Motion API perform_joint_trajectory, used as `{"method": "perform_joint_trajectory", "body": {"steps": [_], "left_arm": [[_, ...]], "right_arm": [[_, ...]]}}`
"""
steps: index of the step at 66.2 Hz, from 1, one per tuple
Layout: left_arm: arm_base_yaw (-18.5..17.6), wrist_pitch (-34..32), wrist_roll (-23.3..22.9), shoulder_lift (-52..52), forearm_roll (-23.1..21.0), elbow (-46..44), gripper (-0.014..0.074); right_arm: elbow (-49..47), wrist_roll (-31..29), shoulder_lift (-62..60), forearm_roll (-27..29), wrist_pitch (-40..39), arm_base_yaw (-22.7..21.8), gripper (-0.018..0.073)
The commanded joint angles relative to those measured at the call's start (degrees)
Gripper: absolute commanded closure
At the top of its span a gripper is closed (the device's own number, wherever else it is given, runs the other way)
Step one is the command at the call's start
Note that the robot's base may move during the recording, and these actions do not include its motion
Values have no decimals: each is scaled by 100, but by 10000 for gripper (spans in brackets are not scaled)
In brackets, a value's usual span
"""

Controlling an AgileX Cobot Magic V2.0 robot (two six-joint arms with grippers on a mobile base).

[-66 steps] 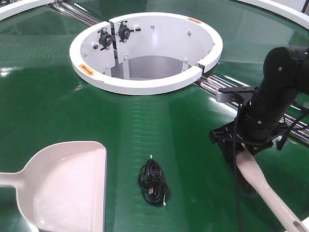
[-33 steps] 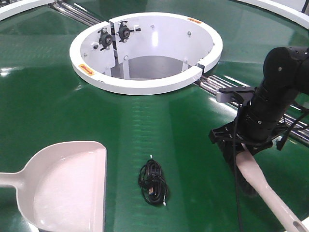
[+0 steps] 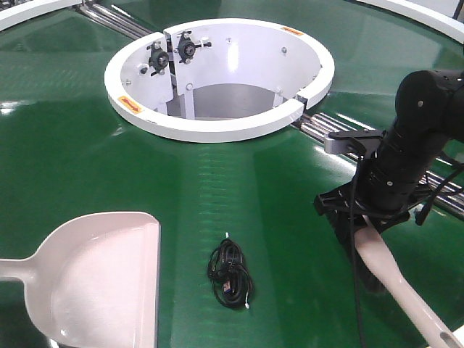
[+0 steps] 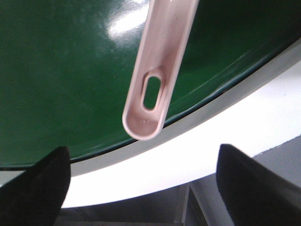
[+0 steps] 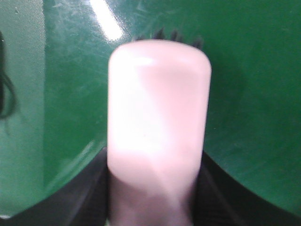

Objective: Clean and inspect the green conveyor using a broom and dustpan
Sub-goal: 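Move the left gripper toward the pink dustpan handle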

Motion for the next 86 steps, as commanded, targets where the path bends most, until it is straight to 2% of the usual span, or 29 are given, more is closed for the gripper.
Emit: {"method": "perform_joint_trajectory", "body": {"steps": [1, 9, 30, 49, 68, 86], "left_arm": [[-33, 77, 181, 194, 101, -201, 17], [-33, 77, 382, 491, 129, -196, 17], [-33, 77, 382, 964, 557, -196, 17], [-27, -96, 382, 1138, 535, -202, 17], [258, -285, 382, 1138, 430, -202, 17], [311, -451, 382, 1317, 425, -202, 17]], "right_arm": [[-149, 5, -286, 5, 276, -5, 569], [-149, 5, -286, 5, 276, -5, 569], [-149, 5, -286, 5, 276, -5, 569], [-149, 5, -286, 5, 276, -5, 569], [-149, 5, -286, 5, 276, -5, 569], [-149, 5, -286, 5, 276, -5, 569]]}}
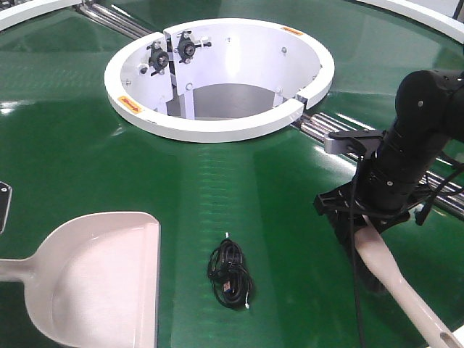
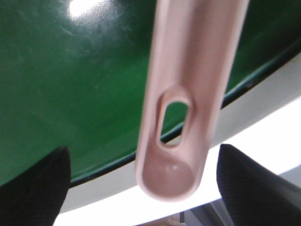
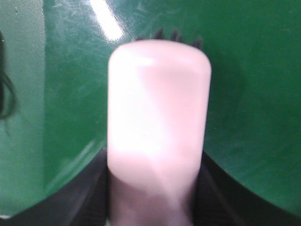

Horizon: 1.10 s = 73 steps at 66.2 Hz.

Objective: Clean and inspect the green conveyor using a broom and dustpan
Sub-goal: 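Move the left gripper toward the pink dustpan handle, then grasp the dustpan handle with the left gripper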

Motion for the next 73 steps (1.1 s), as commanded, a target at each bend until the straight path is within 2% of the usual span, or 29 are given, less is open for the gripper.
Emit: {"method": "perform_joint_trajectory", "body": {"steps": [1, 21, 32, 40, 45, 61, 73], "left_arm": [[12, -48, 4, -43, 31, -147, 17], [12, -48, 4, 265, -141, -147, 17], [12, 21, 4, 266, -206, -147, 65], [6, 175, 4, 266, -206, -147, 157], [6, 216, 4, 266, -206, -147, 248], [6, 261, 4, 266, -213, -147, 618], [2, 494, 64, 248, -307, -222, 622]], "right_arm": [[-149, 5, -286, 5, 276, -5, 569], [-149, 5, -286, 5, 276, -5, 569], [-149, 5, -286, 5, 276, -5, 569], [-149, 5, -286, 5, 276, -5, 569], [-149, 5, -286, 5, 276, -5, 569], [-149, 5, -286, 5, 276, -5, 569], [-149, 5, -286, 5, 276, -5, 569]]}}
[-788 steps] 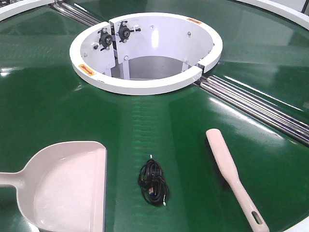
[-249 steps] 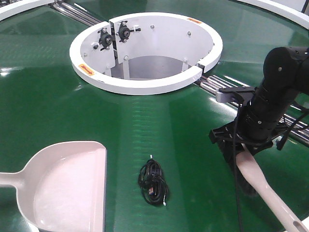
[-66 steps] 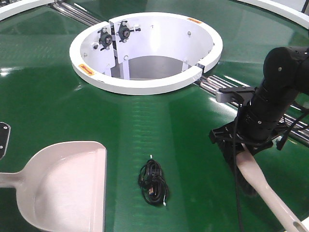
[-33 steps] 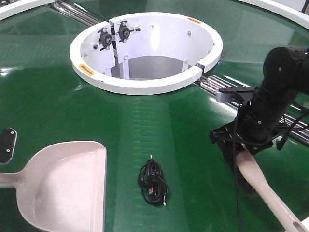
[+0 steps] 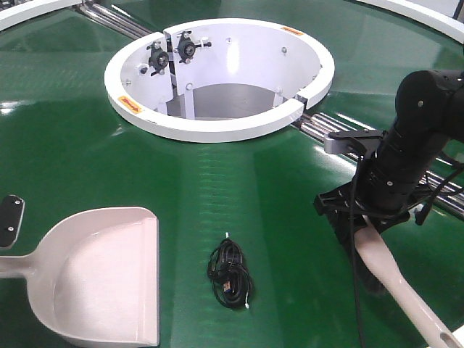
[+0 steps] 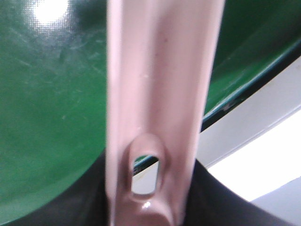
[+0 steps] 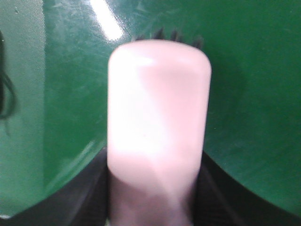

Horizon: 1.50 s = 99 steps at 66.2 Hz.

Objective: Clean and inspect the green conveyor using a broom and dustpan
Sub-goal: 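Grasp the dustpan handle with the left gripper, then slide the dustpan with the left gripper up against the black cable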

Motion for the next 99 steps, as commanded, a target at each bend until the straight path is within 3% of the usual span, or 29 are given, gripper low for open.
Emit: {"method": "perform_joint_trajectory", "body": {"steps": [1, 27, 63, 99], "left_arm": [[2, 288, 30, -192, -58, -239, 621], [-400, 288, 70, -290, -393, -1055, 620], [-1096, 288, 65, -290, -413, -1066, 620], [-1732, 288, -262, 110, -892, -1066, 620]], "right_arm": [[-149, 4, -286, 5, 276, -5, 569], [-149, 4, -286, 5, 276, -5, 569], [-149, 4, -286, 5, 276, -5, 569], [-149, 4, -286, 5, 276, -5, 569]]}}
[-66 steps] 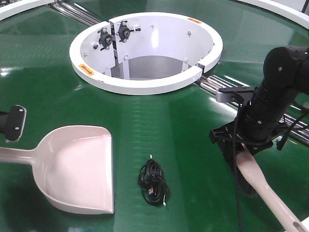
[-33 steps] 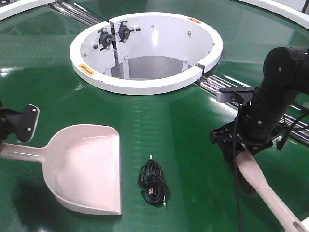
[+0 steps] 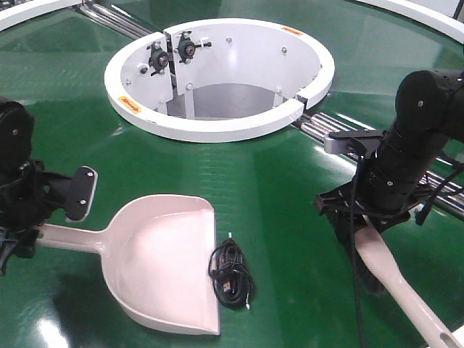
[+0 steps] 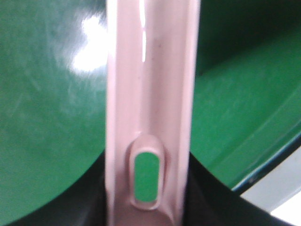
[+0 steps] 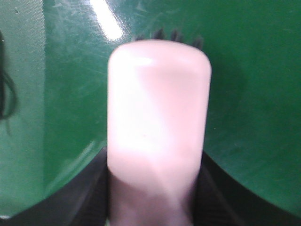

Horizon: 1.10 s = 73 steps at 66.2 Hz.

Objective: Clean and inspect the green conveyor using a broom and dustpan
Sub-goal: 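Slide the dustpan with the left gripper up against the black cable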

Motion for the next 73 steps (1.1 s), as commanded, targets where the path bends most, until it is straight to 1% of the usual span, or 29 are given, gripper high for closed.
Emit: {"method": "perform_joint_trajectory", "body": {"steps": [1, 14, 24, 33, 73], "left_arm": [[-189, 175, -23, -124, -240, -154, 620], [-399, 175, -36, 9, -389, -154, 620], [-487, 170, -36, 61, -537, -154, 620], [-487, 162, -36, 72, -597, -154, 620], [-481, 162, -36, 72, -597, -154, 620]], "right_arm": [[-149, -2, -286, 5, 276, -5, 569], [-149, -2, -286, 5, 276, -5, 569], [-149, -2, -286, 5, 276, -5, 569], [-149, -2, -286, 5, 276, -5, 569], [-149, -2, -286, 5, 276, -5, 569]]}}
